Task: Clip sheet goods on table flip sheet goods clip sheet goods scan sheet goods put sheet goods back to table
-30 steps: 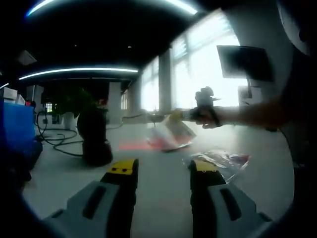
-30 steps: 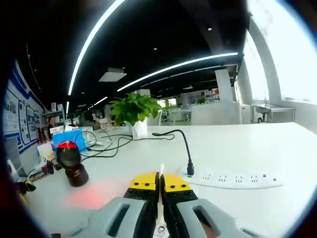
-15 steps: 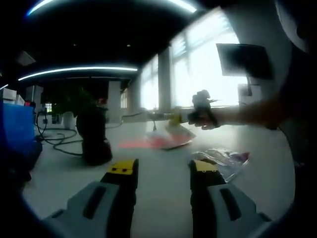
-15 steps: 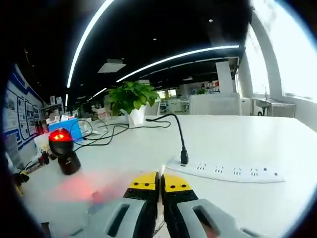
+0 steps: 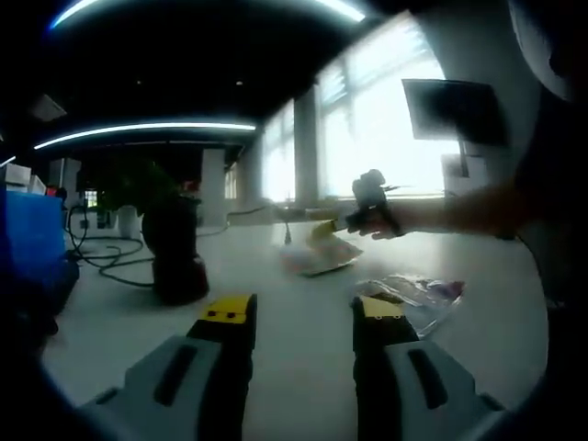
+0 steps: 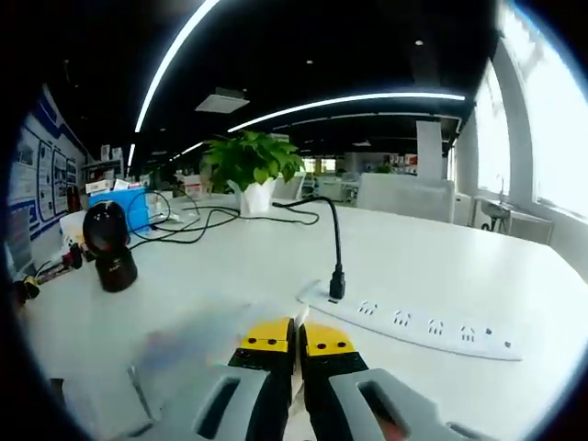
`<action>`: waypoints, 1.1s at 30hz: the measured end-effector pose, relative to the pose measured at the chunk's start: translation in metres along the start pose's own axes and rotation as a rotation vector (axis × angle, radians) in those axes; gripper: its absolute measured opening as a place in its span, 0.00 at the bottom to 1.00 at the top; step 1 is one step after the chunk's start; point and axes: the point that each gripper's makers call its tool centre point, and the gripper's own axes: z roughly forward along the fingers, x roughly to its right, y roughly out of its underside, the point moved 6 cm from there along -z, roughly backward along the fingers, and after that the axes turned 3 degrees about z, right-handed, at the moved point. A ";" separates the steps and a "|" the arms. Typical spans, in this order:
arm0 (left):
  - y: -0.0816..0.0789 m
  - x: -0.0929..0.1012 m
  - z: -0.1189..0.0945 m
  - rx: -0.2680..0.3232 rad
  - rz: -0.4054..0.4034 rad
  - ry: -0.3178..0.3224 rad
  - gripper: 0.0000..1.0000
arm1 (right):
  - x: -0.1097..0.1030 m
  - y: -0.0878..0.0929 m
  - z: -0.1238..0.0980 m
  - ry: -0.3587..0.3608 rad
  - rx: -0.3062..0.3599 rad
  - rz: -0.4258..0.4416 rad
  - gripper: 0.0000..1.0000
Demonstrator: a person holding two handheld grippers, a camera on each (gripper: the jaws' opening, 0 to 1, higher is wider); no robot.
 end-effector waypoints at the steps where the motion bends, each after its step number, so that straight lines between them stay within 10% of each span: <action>1: 0.000 0.000 0.000 0.000 -0.002 -0.001 0.35 | -0.001 0.002 0.001 -0.011 -0.016 0.007 0.00; 16: 0.000 0.000 0.000 -0.002 -0.001 0.002 0.35 | 0.005 0.008 0.012 -0.002 -0.040 -0.054 0.01; 21: 0.000 0.000 0.000 0.000 -0.004 -0.001 0.35 | 0.010 0.010 0.012 0.019 -0.043 -0.083 0.16; 33: -0.001 0.002 -0.001 0.003 -0.004 0.000 0.35 | 0.029 -0.014 -0.013 0.091 0.068 0.044 0.25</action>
